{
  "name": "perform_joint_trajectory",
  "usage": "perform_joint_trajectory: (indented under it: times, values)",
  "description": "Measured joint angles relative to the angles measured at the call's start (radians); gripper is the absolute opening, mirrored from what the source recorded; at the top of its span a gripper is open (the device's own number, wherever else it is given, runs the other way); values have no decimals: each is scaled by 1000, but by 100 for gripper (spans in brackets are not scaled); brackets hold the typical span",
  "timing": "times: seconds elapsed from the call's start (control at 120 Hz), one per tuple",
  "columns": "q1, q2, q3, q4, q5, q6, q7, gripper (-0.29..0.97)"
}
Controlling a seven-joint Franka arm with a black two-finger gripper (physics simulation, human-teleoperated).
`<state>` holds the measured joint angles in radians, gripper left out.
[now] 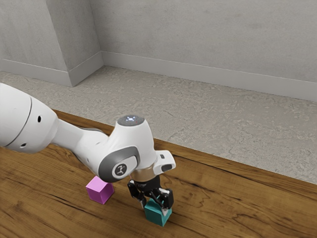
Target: Pick up the blue block with one arm, and put the blue block on the pink block with one arm
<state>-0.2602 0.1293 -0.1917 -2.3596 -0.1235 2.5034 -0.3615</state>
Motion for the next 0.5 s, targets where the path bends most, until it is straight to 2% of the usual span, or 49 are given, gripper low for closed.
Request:
perform_joint_trajectory:
  times: [0.5]
  values:
    - [0,0,3,-1,11,-2,-7,44]
